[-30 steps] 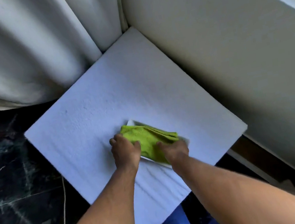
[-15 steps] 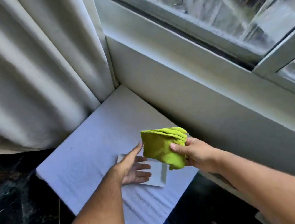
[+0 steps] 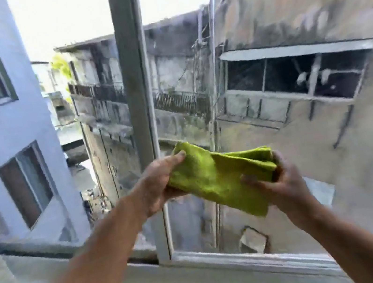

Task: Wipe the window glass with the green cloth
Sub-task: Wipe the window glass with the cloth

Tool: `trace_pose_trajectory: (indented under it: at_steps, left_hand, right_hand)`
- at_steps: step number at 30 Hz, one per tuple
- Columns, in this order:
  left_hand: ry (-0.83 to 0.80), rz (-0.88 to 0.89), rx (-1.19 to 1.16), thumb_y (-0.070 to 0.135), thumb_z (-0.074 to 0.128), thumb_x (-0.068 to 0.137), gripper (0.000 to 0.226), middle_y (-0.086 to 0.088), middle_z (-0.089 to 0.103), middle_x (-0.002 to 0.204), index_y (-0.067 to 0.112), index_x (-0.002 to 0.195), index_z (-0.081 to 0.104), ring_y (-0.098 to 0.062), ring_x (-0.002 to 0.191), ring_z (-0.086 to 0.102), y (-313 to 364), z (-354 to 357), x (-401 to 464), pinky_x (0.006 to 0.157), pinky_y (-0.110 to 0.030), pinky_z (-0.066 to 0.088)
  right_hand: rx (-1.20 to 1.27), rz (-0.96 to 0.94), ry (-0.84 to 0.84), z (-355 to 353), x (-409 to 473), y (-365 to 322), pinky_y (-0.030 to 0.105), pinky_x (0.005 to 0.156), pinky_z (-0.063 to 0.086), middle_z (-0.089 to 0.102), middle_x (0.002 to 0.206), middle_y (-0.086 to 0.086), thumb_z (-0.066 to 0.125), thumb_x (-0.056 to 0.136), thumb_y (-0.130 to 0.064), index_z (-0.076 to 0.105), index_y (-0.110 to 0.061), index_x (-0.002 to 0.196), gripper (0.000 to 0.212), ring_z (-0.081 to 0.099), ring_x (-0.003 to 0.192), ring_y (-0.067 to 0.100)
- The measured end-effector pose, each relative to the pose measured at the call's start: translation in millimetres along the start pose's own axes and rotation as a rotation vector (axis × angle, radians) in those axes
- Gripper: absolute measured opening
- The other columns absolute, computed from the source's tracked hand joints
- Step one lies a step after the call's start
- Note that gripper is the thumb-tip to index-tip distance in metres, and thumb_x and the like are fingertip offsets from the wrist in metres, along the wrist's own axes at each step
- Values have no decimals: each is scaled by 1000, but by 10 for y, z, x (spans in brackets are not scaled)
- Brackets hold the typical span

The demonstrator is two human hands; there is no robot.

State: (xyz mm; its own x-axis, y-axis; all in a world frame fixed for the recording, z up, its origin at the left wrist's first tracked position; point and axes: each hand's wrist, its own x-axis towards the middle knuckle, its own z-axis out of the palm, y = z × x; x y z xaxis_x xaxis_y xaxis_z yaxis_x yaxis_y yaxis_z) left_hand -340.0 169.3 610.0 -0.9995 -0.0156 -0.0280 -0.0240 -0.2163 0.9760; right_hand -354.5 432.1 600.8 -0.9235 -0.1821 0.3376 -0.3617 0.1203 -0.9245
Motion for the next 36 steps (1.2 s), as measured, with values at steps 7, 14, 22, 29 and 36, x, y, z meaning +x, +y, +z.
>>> trace_pose_trajectory:
  at_steps: [7,14,22,29,36]
  left_hand:
    - [47,705,382,12,76,84,16,8,72,64,26,77,74,-7,49,67,1852,1567,465,37,-24,52]
    - [199,816,569,17,81,80,40,-11,70,97,15,109,54,-23,75,72,1834,1570,586,46,-35,60]
    - [661,1652,1212,35,49,98,26,-3,74,107,20,117,59,-22,89,70,2619,1658,800,74,-34,55]
    - [671,1583,1776,46,32,101,54,-12,26,164,31,153,35,-35,151,25,2828,1931,1299,120,-62,17]
    - [692,1679,1744,47,30,102,51,-10,28,164,33,151,36,-33,151,26,2841,1914,1343,120,-60,19]
  right_hand:
    - [-435,-602,616,-1275,883,-1169,21,70,53,73,95,-5,82,71,-38,62,-17,118,56,67,80,9]
    - [-1527,-1270,681,-1236,1282,-1211,52,114,35,43,152,16,54,90,-8,37,-17,149,63,45,139,37]
    - [-1733,-1309,168,-1109,1564,-1295,49,120,30,47,154,4,49,91,-21,46,-27,147,56,44,141,29]
    - [-1336,-770,706,-2054,1566,-1126,59,116,34,27,161,20,35,98,-41,26,-16,156,64,26,149,41]
    - [-1118,-848,708,-991,1599,-1010,49,122,17,31,163,11,46,89,-34,38,-21,151,65,25,150,32]
